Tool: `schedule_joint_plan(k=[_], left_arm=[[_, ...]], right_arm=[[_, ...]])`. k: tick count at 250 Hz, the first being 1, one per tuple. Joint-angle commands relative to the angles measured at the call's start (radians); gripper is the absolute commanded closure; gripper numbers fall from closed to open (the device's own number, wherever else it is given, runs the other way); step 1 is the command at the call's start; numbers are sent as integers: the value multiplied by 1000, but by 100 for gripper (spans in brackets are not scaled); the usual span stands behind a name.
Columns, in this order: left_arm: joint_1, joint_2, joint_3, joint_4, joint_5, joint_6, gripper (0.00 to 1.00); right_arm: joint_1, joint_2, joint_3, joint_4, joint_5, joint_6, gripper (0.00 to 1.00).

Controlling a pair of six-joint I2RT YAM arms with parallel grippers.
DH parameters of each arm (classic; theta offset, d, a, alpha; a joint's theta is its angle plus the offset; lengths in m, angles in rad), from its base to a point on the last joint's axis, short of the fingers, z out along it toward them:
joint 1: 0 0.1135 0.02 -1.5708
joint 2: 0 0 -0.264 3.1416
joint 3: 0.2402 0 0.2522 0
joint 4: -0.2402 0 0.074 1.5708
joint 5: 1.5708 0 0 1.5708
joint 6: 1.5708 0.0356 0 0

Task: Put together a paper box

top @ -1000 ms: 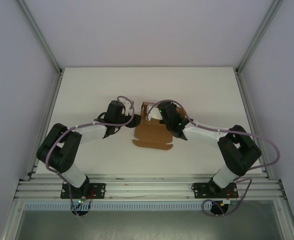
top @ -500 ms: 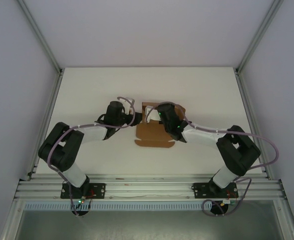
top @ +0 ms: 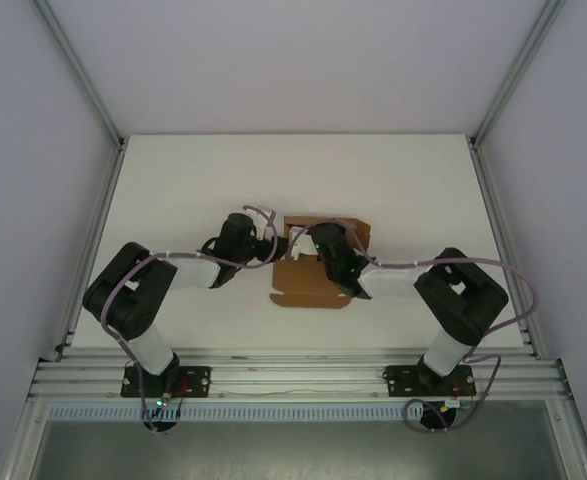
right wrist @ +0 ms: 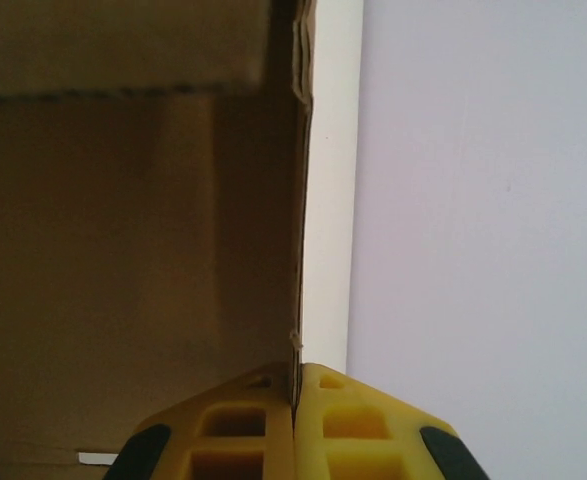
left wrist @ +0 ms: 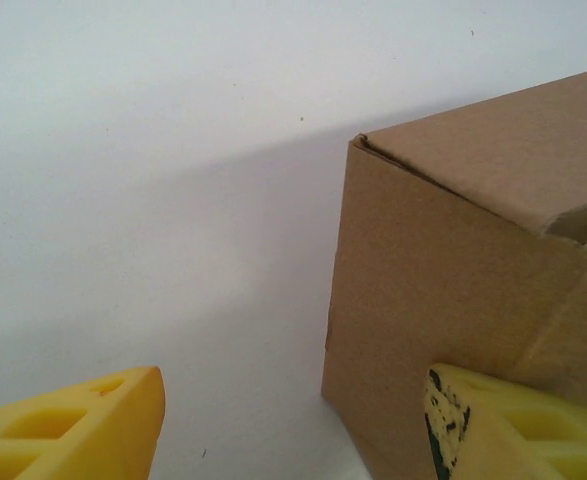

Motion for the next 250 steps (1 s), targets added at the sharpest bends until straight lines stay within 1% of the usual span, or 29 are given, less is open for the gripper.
schedule_joint_plan(k=[1,20,57,77,119,156,189,214,239,250], left_arm=[[-22,-15,-31,39,-2,34,30],[-21,-34,-44,51,5,20,29],[-21,-73,-41,25,101,3,28],[-22,-80,-50,46,117,-3,28],[-20,-106,-55,41,147,-5,30],[-19,-111,-53,34,205,-3,31],[-16,-101,-56,26,202,-6,31],[-12,-87,-46,18,208,-12,34],[-11,-66,-13,-27,125,-2,40],[-11,-54,0,-36,89,1,40]], right_arm=[[18,25,-20,73,32,1,100],[19,3,-15,70,23,30,100],[19,-54,1,-6,2,89,100],[18,-78,-3,-33,-9,103,100],[18,-78,-7,-38,5,106,100],[19,-83,7,-68,-2,120,100],[18,-84,10,-73,3,117,100],[18,-89,12,-78,-1,122,100],[19,-102,14,-83,-20,139,100],[19,-110,15,-100,-32,148,100]])
